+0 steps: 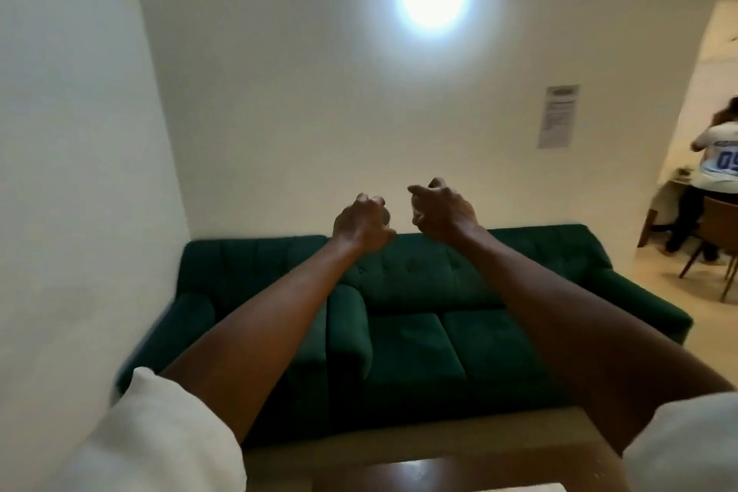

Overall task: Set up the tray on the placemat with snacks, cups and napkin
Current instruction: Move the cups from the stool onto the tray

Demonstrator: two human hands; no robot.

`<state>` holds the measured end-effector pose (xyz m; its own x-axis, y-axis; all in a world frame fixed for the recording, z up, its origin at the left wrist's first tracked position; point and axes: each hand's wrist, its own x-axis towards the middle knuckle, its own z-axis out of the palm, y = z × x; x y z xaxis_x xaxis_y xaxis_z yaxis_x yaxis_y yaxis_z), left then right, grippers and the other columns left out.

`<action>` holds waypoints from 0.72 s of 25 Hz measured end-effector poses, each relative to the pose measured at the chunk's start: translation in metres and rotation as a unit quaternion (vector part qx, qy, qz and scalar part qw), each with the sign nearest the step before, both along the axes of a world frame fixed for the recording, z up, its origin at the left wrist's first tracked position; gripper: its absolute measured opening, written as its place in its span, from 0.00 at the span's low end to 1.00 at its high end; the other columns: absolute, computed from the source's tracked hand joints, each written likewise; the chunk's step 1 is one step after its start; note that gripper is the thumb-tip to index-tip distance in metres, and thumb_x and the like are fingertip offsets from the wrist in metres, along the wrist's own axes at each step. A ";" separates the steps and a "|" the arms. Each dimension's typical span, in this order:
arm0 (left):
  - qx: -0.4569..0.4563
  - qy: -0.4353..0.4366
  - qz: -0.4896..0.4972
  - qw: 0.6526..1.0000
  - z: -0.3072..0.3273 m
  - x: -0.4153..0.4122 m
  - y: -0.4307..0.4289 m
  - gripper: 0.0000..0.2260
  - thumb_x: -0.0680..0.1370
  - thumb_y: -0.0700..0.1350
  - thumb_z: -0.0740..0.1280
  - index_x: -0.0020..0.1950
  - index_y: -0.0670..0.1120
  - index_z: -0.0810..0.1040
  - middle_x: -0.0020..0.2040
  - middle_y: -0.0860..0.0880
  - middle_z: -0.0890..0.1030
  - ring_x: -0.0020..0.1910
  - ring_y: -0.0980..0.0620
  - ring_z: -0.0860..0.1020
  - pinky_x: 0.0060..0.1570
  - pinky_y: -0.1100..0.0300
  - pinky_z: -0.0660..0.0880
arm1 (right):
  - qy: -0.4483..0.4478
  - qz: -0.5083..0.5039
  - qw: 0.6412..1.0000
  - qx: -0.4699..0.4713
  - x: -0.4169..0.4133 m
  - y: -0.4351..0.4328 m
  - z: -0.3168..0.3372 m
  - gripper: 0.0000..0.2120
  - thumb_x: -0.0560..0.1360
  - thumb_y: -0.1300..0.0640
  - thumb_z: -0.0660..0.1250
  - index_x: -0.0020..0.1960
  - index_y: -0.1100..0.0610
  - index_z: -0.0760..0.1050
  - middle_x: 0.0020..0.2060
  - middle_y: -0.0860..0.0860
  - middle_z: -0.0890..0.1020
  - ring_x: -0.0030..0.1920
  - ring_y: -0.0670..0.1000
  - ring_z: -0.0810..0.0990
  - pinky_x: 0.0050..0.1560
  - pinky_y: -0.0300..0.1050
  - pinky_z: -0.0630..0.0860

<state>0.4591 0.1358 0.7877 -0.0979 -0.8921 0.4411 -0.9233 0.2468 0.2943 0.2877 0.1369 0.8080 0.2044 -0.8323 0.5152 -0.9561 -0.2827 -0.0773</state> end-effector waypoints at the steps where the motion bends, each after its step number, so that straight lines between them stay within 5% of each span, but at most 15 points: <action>1: -0.006 -0.006 -0.011 1.000 0.011 -0.026 0.000 0.22 0.73 0.52 0.72 0.66 0.48 0.79 0.63 0.43 0.78 0.56 0.39 0.82 0.47 0.54 0.76 | -0.002 -0.012 1.000 -0.006 -0.026 0.003 0.010 0.20 0.81 0.56 0.63 0.72 0.50 0.72 0.62 0.61 0.76 0.56 0.64 0.82 0.52 0.58 0.84; 10: -0.014 -0.001 0.000 1.000 0.017 -0.215 -0.005 0.23 0.74 0.50 0.72 0.67 0.45 0.78 0.62 0.42 0.79 0.54 0.39 0.82 0.44 0.55 0.72 | 0.003 -0.038 0.999 0.009 -0.217 0.012 0.013 0.22 0.79 0.54 0.66 0.73 0.49 0.72 0.63 0.60 0.76 0.57 0.63 0.82 0.53 0.55 0.82; 18: 0.027 0.021 0.015 0.999 -0.021 -0.275 -0.020 0.24 0.72 0.52 0.74 0.64 0.45 0.77 0.60 0.43 0.80 0.51 0.43 0.81 0.43 0.55 0.72 | -0.056 -0.031 0.995 0.075 -0.276 -0.021 -0.030 0.26 0.77 0.51 0.68 0.74 0.47 0.72 0.66 0.60 0.75 0.59 0.63 0.82 0.57 0.50 0.78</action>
